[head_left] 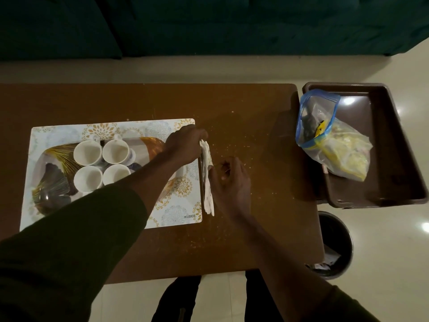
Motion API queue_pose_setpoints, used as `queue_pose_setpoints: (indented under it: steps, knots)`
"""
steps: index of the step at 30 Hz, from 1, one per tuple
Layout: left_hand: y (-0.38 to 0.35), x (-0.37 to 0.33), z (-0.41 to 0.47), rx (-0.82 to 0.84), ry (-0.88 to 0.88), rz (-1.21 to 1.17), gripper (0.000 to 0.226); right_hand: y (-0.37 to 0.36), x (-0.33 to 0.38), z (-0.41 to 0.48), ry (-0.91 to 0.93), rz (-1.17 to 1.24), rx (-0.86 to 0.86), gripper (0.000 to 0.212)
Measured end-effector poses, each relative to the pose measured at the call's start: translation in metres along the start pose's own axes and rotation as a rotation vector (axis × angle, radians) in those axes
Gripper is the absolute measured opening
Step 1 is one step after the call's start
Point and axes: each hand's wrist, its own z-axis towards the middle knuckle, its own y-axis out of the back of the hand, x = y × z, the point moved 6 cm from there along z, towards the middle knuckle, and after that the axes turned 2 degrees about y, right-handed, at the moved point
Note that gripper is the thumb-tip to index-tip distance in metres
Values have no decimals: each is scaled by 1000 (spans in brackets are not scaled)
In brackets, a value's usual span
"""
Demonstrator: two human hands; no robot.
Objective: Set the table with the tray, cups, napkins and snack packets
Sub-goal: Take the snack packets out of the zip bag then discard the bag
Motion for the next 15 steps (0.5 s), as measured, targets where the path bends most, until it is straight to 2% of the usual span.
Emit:
queue_pose_setpoints:
  steps: [5,10,15]
  knots:
    - [16,-24,-1,-103,-111,-30,40,16,0,8,22,15,-4,21]
    - [17,-88,4,-169,-185,-146,37,69,-22,37,46,4,-71,12]
    - [6,-143,13,-183,-192,-222,37,128,-50,72,29,-61,-56,11]
